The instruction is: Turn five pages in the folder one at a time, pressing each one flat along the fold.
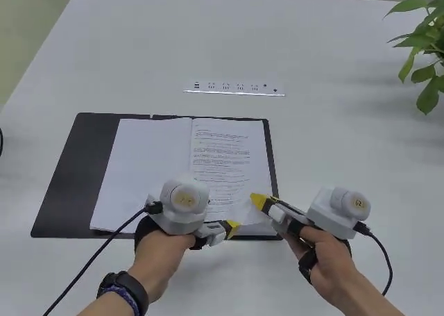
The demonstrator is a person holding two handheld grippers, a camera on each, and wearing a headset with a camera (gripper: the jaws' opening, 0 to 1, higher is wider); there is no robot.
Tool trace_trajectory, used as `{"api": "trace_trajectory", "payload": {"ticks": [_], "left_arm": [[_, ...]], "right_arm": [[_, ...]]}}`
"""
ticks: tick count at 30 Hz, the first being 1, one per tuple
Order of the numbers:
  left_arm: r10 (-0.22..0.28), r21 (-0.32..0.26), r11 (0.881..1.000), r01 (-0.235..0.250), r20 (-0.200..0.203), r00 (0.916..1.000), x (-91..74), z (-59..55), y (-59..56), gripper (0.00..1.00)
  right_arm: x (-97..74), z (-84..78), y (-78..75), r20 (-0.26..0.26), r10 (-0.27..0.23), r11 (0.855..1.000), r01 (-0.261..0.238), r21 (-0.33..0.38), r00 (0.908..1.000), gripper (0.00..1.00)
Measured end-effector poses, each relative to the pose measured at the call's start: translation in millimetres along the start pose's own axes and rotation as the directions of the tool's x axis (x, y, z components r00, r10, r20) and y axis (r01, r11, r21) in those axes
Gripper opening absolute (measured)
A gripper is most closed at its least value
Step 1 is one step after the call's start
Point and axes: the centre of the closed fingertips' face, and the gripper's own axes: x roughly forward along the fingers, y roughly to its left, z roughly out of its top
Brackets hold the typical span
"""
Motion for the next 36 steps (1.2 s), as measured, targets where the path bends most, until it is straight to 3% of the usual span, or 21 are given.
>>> {"api": "trace_trajectory", "payload": {"ticks": [7,18,36], "left_arm": [[0.038,0.011,0.999,-0.039,0.028,0.9989,-29.7,4.7,13.7,0.5],[0.068,0.015,0.997,-0.069,0.072,0.9951,-71.9,11.9,14.4,0.55],[0.112,0.008,0.994,-0.113,0.086,0.99,-113.5,-4.5,25.4,0.59]], "right_arm": [[2.3,-0.4,7.4,0.004,0.001,1.0,-0.001,0.004,1.0,0.01],[7.2,10.0,24.6,0.014,0.024,1.0,-0.024,-0.008,0.9996,0.0],[16.9,13.5,51.9,-0.012,0.048,0.997,-0.048,-0.059,0.9988,0.0]]}}
